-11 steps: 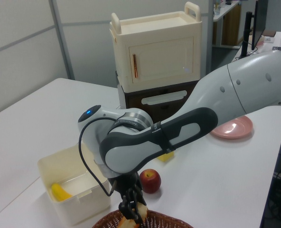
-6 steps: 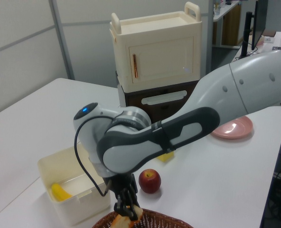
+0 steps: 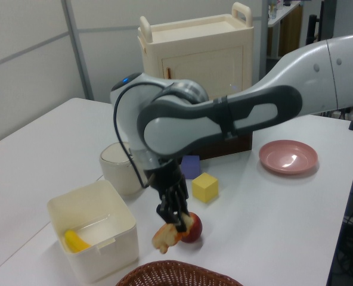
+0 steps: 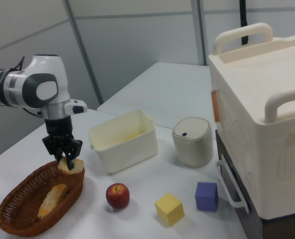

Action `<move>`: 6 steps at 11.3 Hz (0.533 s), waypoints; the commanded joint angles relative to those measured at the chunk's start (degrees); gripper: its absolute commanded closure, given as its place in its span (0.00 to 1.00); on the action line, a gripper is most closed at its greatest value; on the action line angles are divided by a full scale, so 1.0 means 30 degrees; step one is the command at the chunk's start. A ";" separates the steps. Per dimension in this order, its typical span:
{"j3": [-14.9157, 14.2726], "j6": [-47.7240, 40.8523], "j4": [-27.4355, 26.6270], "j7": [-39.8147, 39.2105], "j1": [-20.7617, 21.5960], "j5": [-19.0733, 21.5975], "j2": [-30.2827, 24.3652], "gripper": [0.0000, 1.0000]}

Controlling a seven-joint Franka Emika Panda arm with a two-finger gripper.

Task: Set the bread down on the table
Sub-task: 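Lift the bread roll out of the basket and carry it beside the apple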

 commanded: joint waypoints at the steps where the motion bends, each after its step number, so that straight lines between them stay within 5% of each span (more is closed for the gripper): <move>1: -0.0062 -0.1373 0.0403 0.0004 -0.0684 -0.0216 -0.0341 0.63; 6: -0.0091 -0.1728 0.0404 0.0004 -0.2030 -0.0246 -0.0458 0.62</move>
